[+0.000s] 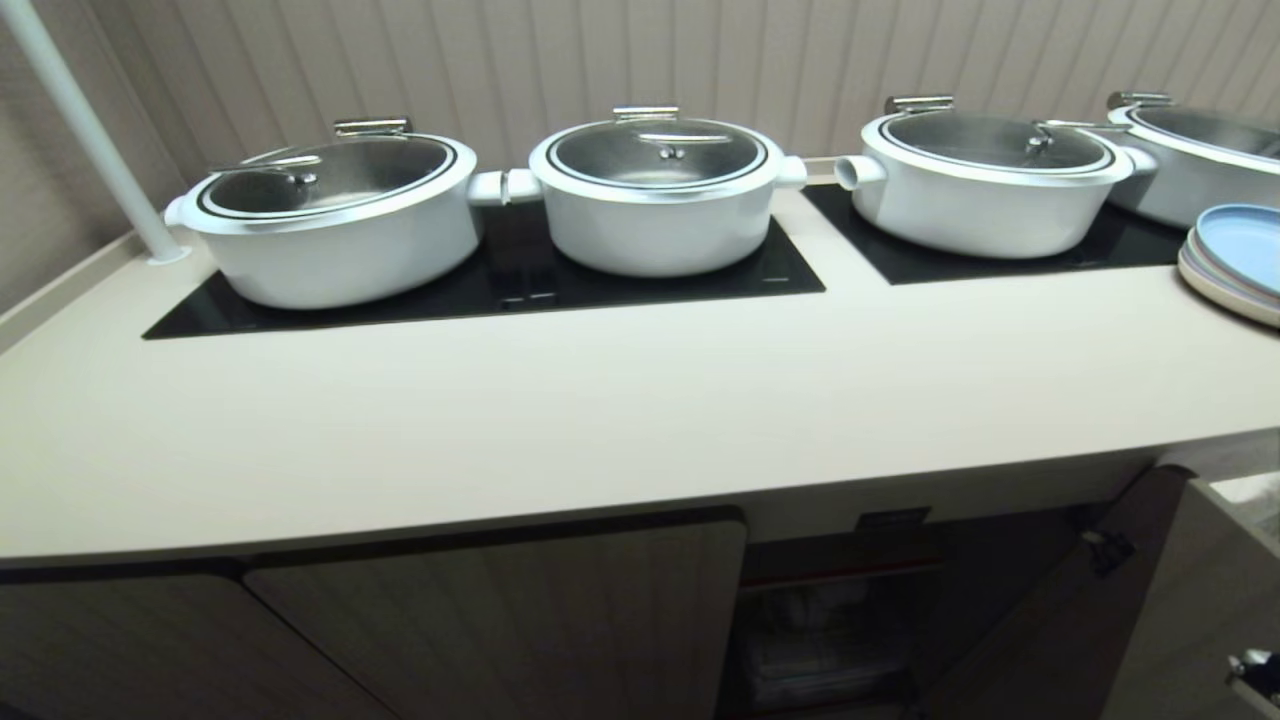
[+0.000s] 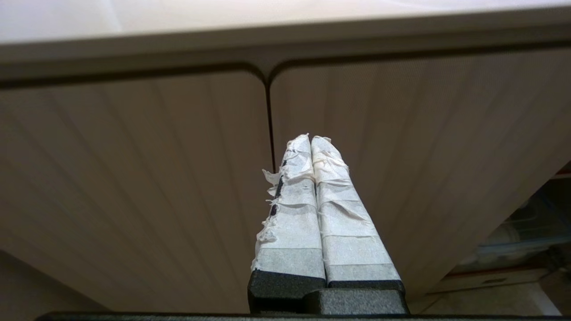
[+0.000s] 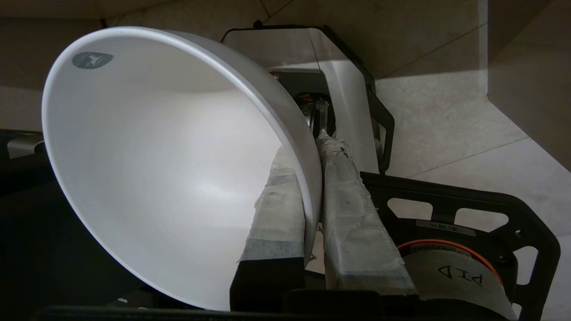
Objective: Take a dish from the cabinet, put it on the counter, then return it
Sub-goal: Put it back into the cabinet
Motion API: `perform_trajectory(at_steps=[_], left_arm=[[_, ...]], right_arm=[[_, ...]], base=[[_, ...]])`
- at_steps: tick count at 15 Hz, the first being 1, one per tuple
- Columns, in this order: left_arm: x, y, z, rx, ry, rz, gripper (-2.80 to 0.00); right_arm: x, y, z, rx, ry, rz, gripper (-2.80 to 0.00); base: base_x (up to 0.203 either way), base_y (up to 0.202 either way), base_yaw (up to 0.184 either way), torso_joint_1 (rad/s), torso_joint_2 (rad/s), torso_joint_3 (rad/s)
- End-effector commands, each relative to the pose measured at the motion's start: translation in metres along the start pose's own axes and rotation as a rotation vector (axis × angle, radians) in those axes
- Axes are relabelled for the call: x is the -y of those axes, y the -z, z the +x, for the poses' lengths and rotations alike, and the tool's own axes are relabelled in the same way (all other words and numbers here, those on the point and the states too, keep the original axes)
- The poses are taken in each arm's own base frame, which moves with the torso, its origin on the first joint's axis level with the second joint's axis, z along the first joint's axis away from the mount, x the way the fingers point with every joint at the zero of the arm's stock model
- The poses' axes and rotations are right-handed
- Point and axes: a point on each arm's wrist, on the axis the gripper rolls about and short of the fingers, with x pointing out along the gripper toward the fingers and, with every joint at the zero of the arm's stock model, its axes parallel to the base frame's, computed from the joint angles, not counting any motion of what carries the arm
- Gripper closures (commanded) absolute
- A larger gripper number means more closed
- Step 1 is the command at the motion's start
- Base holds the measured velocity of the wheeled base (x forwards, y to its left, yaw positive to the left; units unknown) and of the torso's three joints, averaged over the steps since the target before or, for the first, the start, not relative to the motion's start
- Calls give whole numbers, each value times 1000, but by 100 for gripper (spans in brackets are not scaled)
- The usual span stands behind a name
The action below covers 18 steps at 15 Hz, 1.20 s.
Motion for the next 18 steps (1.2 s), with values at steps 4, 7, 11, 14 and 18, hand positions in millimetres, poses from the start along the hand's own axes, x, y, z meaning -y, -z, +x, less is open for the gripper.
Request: perform_trajectory(at_steps=[4, 7, 11, 14, 18], left_arm=[[0, 0, 0, 0, 0, 0, 0], [0, 0, 0, 0, 0, 0, 0], [0, 0, 0, 0, 0, 0, 0], [0, 0, 0, 0, 0, 0, 0], [0, 0, 0, 1, 0, 0, 0]], right_arm=[[0, 2, 2, -14, 1, 0, 0], [0, 1, 3, -19, 2, -5, 0], [0, 1, 4, -21, 2, -5, 0], [-1, 1, 5, -30, 3, -7, 0], [-1, 1, 6, -39, 4, -12, 0]], base=[[0, 0, 0, -241, 555, 301], [0, 0, 0, -226, 528, 300], [0, 0, 0, -209, 513, 297], [0, 0, 0, -190, 485, 297], [0, 0, 0, -171, 473, 301]])
